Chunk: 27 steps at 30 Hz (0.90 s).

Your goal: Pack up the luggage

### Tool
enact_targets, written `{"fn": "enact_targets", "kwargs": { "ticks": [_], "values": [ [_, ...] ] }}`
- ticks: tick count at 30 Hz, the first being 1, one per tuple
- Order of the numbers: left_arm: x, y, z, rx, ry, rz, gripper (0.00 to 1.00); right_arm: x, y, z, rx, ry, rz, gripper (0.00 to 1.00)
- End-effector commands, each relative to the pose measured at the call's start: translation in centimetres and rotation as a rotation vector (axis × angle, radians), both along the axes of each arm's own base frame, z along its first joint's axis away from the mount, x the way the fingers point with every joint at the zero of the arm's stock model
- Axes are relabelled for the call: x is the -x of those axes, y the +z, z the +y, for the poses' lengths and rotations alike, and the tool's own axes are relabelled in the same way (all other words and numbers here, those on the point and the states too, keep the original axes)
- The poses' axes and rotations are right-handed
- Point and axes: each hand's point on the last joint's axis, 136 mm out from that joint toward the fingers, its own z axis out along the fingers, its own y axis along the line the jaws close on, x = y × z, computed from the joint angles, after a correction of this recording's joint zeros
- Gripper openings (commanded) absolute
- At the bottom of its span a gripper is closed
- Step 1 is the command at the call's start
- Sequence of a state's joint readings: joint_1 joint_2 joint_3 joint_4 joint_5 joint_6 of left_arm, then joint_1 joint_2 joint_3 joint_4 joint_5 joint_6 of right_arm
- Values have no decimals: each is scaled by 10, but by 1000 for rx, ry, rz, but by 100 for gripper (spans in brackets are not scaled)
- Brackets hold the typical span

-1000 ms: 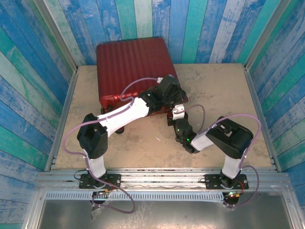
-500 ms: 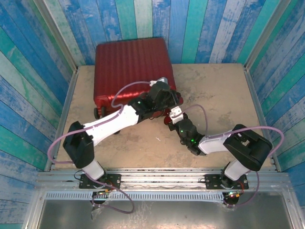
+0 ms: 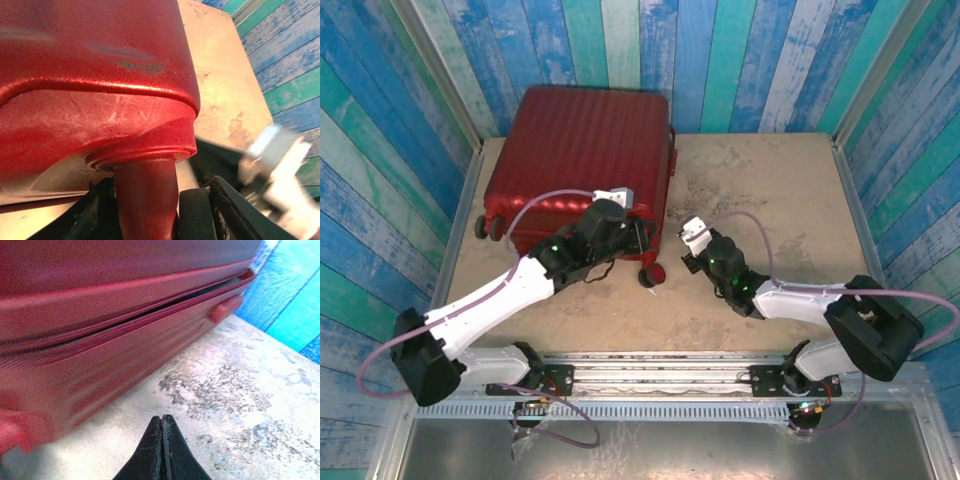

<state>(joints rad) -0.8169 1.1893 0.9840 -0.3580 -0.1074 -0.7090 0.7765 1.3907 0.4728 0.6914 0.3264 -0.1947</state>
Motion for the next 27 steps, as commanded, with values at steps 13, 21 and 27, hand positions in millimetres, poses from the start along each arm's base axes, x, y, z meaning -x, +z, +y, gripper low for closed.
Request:
{"fn": "enact_targets", "kwargs": {
  "ticks": [13,21,27],
  "values": [
    [-36,53,-72,277,-68,-46,0,57,4,52,-303,11,-39,68],
    [-53,69,-103,339,-48,-77,0,44,2,28,-345,-205,-50,73],
    [-58,78,-107,391,-30,-90,0,31,-6,31,-330,-280,-56,73]
  ]
}}
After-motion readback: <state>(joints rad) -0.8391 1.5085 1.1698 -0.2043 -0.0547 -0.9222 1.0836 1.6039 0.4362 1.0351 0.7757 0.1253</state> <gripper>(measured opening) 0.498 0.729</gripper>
